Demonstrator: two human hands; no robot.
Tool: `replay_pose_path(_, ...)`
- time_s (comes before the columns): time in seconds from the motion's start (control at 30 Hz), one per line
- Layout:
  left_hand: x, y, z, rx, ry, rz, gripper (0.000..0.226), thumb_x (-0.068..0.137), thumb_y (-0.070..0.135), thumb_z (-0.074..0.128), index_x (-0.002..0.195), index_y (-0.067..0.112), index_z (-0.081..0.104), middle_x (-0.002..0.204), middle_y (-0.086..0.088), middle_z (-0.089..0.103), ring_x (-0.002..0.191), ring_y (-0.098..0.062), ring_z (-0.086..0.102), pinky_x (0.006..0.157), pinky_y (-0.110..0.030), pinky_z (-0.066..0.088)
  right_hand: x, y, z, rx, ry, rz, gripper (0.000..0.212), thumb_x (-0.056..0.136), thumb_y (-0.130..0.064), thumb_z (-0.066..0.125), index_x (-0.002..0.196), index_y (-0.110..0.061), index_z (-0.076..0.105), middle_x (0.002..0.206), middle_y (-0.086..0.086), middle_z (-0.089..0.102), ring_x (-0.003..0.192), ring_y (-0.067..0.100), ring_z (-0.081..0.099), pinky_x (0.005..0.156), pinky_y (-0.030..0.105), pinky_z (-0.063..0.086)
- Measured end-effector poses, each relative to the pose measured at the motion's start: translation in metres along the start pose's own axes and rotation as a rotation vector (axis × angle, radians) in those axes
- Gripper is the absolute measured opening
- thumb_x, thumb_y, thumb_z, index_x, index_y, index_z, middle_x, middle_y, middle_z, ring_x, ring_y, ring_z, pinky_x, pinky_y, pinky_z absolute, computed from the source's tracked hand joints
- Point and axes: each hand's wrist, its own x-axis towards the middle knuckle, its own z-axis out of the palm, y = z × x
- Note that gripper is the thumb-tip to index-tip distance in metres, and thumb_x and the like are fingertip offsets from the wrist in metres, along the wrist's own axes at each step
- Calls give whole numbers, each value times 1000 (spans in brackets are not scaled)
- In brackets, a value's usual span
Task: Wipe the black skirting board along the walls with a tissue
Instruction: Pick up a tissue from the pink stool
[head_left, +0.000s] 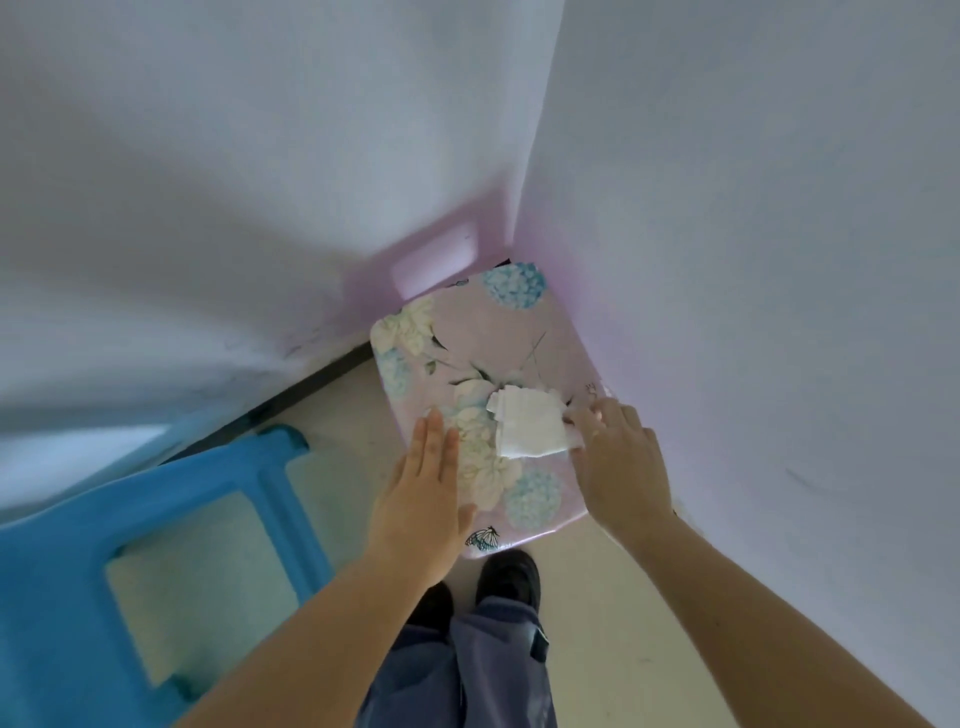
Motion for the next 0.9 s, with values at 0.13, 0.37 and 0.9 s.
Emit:
replay_pose_path(0.13, 2, -8, -33, -42, -177, 23, 76, 98, 43, 34, 151, 12, -11, 156, -7, -25, 145, -21, -16, 120, -39, 13, -20, 1, -12, 260, -277, 97, 33, 99, -33, 41, 124, -20, 57, 115, -3, 59, 104, 14, 55, 94, 27, 45)
replay_pose_path(0.37, -68, 23, -101, -441, -43, -3, 56, 99, 35, 34, 151, 20, 21, 158, 0, 19, 144, -18, 21, 115, -35, 24, -95, -9, -86, 614, -182, 263, 22, 94, -29, 53, 100, -13, 67, 64, -7, 55, 48, 3, 43, 46, 11, 32)
replay_pose_path(0.9, -375, 150, -183, -969, -247, 222, 17, 95, 24, 47, 84, 19, 59, 98, -4, 62, 89, -19, 56, 77, -31, 48, -459, -61, -264, 1115, 340, 753, 42, 83, -20, 62, 47, -20, 41, 38, -10, 31, 36, 4, 24, 40, 17, 19)
